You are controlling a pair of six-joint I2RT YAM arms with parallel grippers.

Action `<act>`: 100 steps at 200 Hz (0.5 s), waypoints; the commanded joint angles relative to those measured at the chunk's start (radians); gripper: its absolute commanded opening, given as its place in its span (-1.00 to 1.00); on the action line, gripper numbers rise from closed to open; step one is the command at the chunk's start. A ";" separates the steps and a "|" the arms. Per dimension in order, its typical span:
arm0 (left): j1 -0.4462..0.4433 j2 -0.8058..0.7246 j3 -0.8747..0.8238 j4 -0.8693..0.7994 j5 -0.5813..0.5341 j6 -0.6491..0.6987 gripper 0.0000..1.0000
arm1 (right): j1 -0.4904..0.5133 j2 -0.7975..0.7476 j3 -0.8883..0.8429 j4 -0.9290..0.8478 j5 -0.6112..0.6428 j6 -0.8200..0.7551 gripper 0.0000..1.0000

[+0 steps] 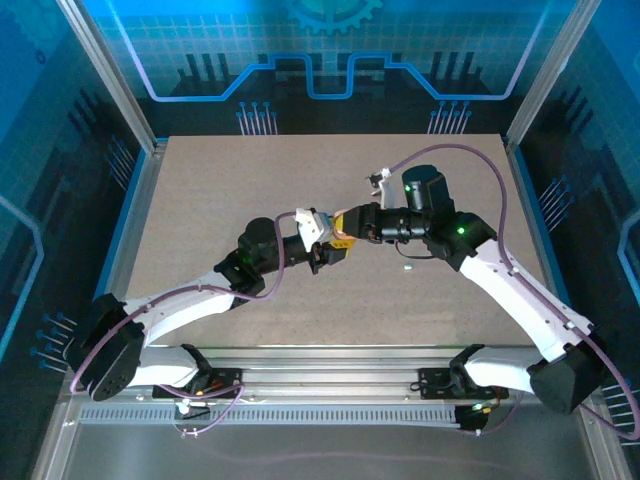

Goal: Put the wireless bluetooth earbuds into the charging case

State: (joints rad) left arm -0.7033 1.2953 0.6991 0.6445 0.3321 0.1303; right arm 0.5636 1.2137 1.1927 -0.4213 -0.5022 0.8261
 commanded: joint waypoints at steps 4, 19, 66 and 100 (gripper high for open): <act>-0.012 0.006 0.027 0.110 -0.004 -0.014 -0.31 | 0.033 -0.001 -0.019 0.030 0.037 0.032 -0.52; -0.013 0.008 0.028 0.112 -0.005 -0.015 -0.31 | 0.039 -0.003 -0.029 0.051 0.057 0.037 -0.52; -0.014 0.008 0.020 0.143 -0.017 -0.033 -0.31 | 0.047 -0.007 -0.017 -0.013 0.136 0.003 -0.51; -0.014 0.008 0.019 0.152 -0.022 -0.035 -0.31 | 0.050 -0.011 0.008 -0.097 0.179 -0.046 -0.47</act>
State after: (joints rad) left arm -0.7048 1.3102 0.6991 0.6640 0.3069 0.1108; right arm 0.5957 1.2079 1.1851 -0.4038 -0.3920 0.8299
